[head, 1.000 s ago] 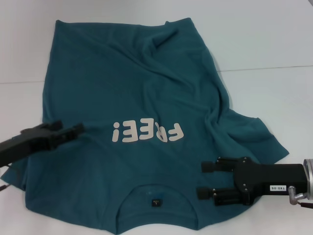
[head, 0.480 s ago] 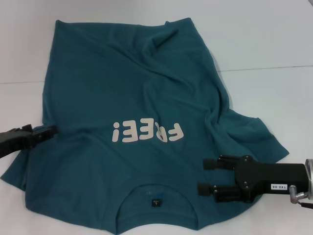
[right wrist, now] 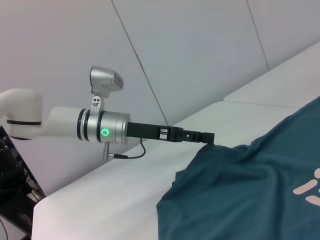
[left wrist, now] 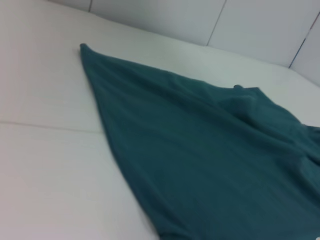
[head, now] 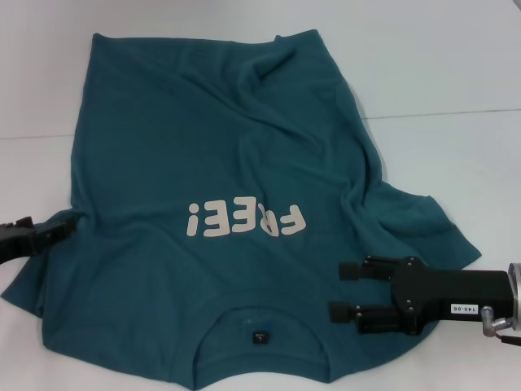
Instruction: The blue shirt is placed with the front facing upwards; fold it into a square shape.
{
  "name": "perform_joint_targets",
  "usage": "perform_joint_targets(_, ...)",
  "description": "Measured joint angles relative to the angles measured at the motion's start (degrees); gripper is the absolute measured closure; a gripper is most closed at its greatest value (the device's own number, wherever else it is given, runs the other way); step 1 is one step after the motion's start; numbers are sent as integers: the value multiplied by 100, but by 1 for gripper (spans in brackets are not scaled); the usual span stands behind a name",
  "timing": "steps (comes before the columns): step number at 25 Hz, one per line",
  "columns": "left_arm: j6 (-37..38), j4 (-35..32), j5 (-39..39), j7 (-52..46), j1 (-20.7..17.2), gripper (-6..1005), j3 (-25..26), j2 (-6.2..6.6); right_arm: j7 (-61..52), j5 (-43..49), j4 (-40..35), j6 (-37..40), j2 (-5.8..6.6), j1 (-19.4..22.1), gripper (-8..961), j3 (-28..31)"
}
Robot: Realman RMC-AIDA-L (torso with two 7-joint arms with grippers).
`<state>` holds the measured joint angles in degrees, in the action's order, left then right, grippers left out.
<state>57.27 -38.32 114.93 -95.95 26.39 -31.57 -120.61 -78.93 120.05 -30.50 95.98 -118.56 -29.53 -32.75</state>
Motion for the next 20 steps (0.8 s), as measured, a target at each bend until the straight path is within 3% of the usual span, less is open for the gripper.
perform_joint_targets(20,-29,-9,245,-135,-11,163,66,-27,0,0,0,0,0,18,67,-4)
